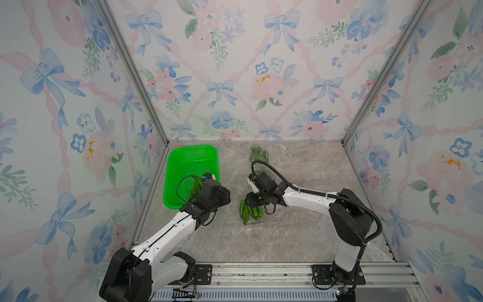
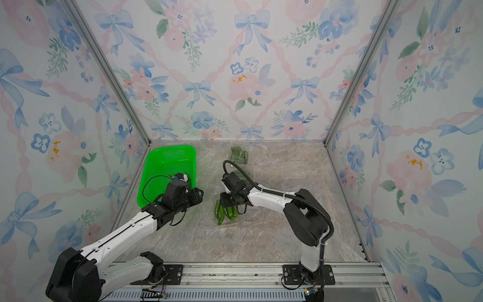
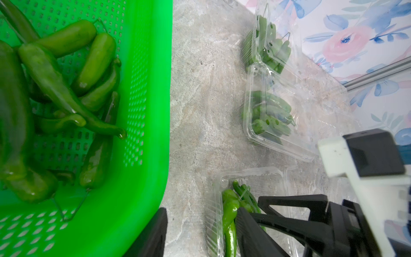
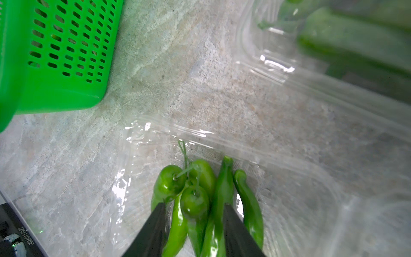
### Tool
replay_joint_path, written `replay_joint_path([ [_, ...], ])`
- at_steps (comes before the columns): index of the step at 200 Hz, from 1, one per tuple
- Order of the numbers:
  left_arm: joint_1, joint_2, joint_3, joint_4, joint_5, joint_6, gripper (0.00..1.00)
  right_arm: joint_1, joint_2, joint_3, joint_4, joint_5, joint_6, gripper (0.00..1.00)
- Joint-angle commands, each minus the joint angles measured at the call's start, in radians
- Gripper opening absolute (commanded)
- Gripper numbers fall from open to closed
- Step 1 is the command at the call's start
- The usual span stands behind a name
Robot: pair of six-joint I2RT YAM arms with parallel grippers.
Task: Take small green peppers out of containers
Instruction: Pick up the green pepper from the packing box.
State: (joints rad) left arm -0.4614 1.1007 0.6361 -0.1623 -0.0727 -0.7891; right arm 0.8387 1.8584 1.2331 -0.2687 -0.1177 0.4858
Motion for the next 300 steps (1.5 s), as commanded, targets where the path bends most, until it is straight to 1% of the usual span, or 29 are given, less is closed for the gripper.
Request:
replay_joint_path([
  [1, 0.01, -0.018, -0.016, 0.002, 0.014, 0.017, 0.53, 0.008, 0.022, 0.026, -0.009, 0.012, -0.014, 0.43],
  [94, 0.023, -0.026, -0.027, 0.004, 0.023, 0.014, 0.54, 0.008, 0.073, 0.017, 0.028, -0.01, -0.029, 0.42],
  [119, 0.024, -0.03, -0.029, 0.004, 0.024, 0.014, 0.54, 0.01, 0.082, 0.014, 0.048, -0.018, -0.03, 0.39],
  [136, 0.026, -0.034, -0.031, 0.005, 0.025, 0.013, 0.54, 0.011, 0.082, 0.017, 0.05, -0.016, -0.038, 0.35],
  [175, 0.029, -0.032, -0.032, 0.006, 0.028, 0.014, 0.54, 0.015, 0.092, 0.023, 0.052, -0.02, -0.048, 0.32],
  [203, 0.033, -0.035, -0.036, 0.006, 0.03, 0.014, 0.54, 0.014, 0.103, 0.029, 0.054, -0.064, -0.035, 0.34],
  [231, 0.04, -0.034, -0.041, 0.009, 0.03, 0.013, 0.55, 0.015, 0.101, 0.026, 0.052, -0.066, -0.029, 0.33],
  [238, 0.041, -0.032, -0.042, 0.01, 0.032, 0.013, 0.54, 0.017, 0.099, 0.024, 0.052, -0.065, -0.029, 0.31],
  [262, 0.044, -0.028, -0.042, 0.012, 0.034, 0.014, 0.54, 0.017, 0.087, 0.022, 0.041, -0.056, -0.029, 0.2],
  [300, 0.048, -0.03, -0.036, 0.015, 0.035, 0.017, 0.55, 0.016, 0.028, 0.022, 0.014, -0.041, -0.033, 0.16],
])
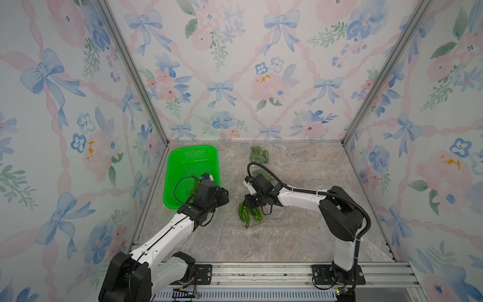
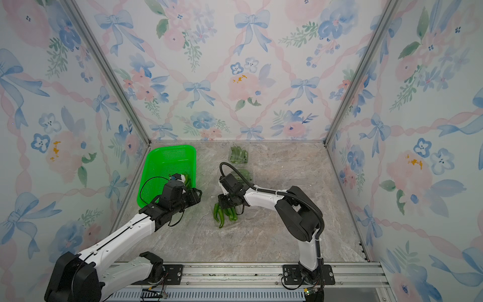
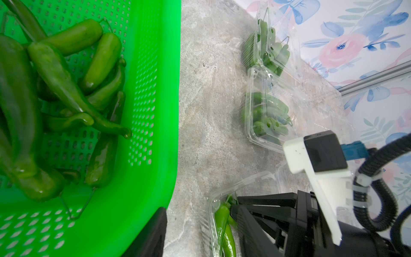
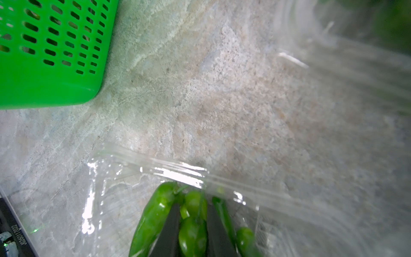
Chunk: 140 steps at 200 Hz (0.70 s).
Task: Take small green peppers out of containers
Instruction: Pick up the green pepper from the packing box.
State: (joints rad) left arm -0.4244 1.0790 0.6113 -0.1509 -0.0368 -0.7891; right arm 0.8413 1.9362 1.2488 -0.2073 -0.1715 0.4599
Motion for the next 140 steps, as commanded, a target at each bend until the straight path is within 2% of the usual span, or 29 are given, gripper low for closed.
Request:
replay_joint_path([
  [1, 0.011, -0.008, -0.011, 0.004, -0.001, 0.017, 0.55, 0.013, -0.051, 0.006, -0.048, 0.014, -0.007, 0.16],
  [74, 0.058, -0.045, 0.021, 0.001, 0.009, 0.042, 0.54, 0.013, -0.181, 0.011, -0.091, 0.009, 0.007, 0.14],
  [140, 0.204, -0.13, 0.066, -0.003, 0.097, 0.08, 0.55, 0.018, -0.253, 0.099, -0.088, -0.051, 0.006, 0.14],
])
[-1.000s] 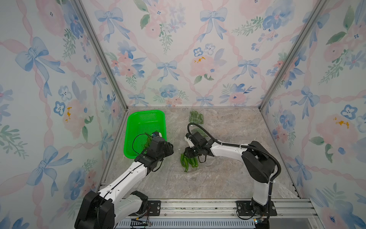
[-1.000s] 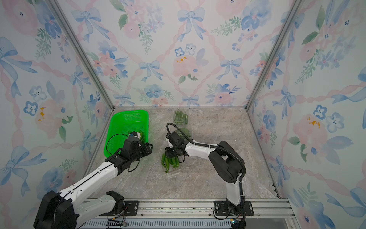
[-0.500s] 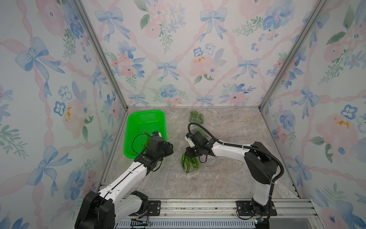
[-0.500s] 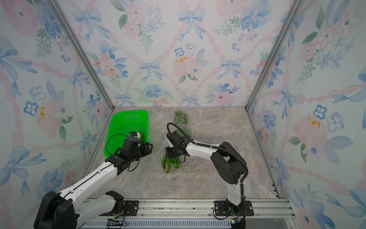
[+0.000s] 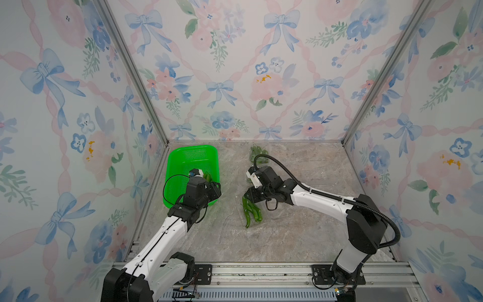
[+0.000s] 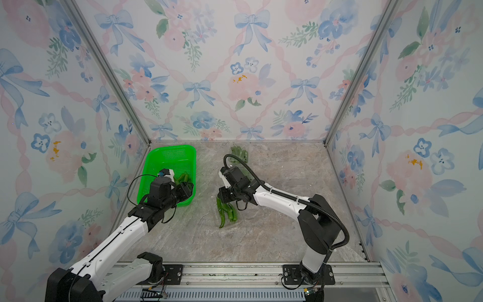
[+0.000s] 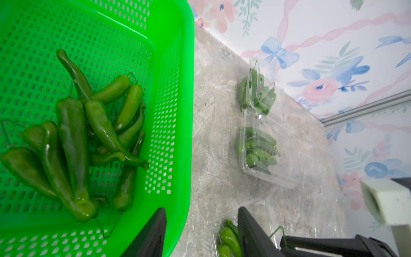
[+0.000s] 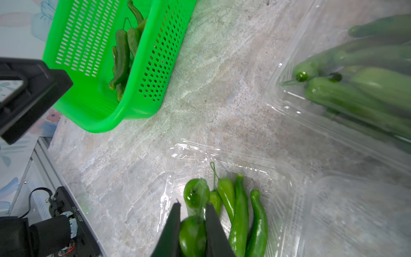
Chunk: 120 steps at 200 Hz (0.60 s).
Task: Take small green peppers out of containers
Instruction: Pick up the green pepper from the packing box, then place the green pepper in the basket.
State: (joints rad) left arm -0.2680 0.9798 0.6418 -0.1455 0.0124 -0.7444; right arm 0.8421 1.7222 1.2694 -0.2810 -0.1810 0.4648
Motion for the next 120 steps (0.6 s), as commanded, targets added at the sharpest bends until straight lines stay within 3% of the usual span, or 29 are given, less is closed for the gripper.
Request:
replay_joint_path([
  [1, 0.051, -0.032, 0.036, -0.008, 0.048, 0.035, 0.55, 0.018, -0.039, 0.081, -0.015, -0.043, 0.0, 0.14],
  [53, 0.304, -0.071, 0.075, -0.016, 0.233, 0.028, 0.54, 0.022, 0.084, 0.35, -0.033, -0.165, -0.016, 0.15],
  [82, 0.458, -0.096, 0.069, -0.018, 0.345, 0.017, 0.54, 0.038, 0.26, 0.59, -0.072, -0.198, -0.039, 0.15],
  [120, 0.596, -0.113, 0.052, -0.021, 0.466, 0.026, 0.54, 0.056, 0.521, 0.916, -0.105, -0.196, -0.037, 0.15],
])
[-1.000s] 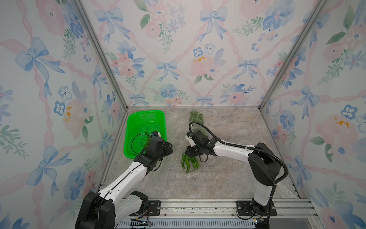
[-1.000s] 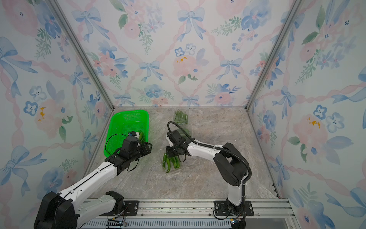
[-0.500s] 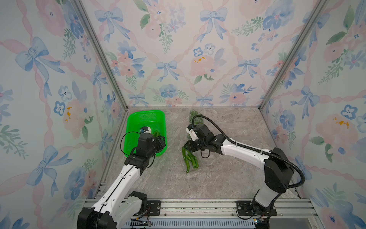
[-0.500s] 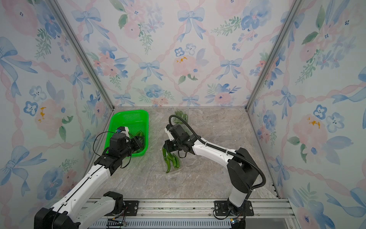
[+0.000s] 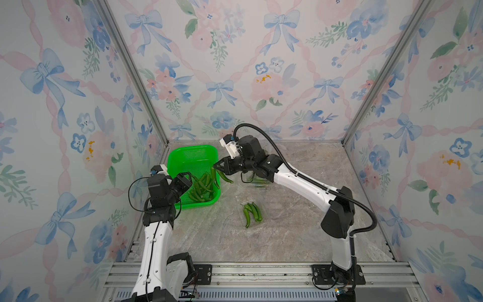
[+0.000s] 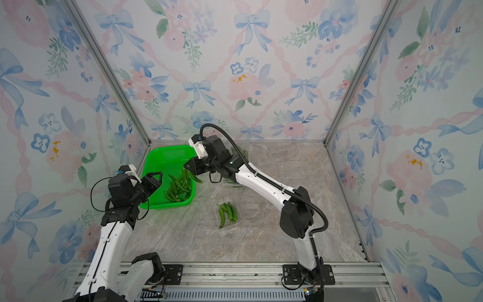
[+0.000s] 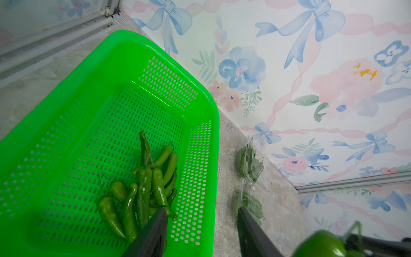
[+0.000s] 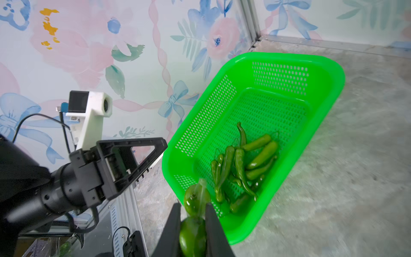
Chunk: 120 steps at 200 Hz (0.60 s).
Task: Take small green peppers out of containers
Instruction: Place the green pepper in the basket.
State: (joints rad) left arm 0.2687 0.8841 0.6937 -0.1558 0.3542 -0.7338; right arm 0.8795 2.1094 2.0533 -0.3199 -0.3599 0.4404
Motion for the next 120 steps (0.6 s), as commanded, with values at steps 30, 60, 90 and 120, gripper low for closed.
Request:
replay_joint_path([
  [30, 0.085, -0.021, -0.025, -0.009, 0.172, 0.035, 0.54, 0.021, 0.35, 0.403, -0.123, -0.007, 0.005, 0.15],
  [60, 0.086, -0.015, -0.054, -0.01, 0.209, 0.063, 0.55, 0.026, 0.536, 0.632, -0.199, -0.004, 0.029, 0.19],
  [90, 0.081, 0.003, -0.078, -0.01, 0.23, 0.083, 0.56, 0.024, 0.53, 0.586, -0.184, 0.024, 0.017, 0.33],
  [120, 0.019, 0.033, -0.076, -0.01, 0.202, 0.103, 0.57, 0.022, 0.464, 0.554, -0.249, 0.059, -0.071, 0.43],
])
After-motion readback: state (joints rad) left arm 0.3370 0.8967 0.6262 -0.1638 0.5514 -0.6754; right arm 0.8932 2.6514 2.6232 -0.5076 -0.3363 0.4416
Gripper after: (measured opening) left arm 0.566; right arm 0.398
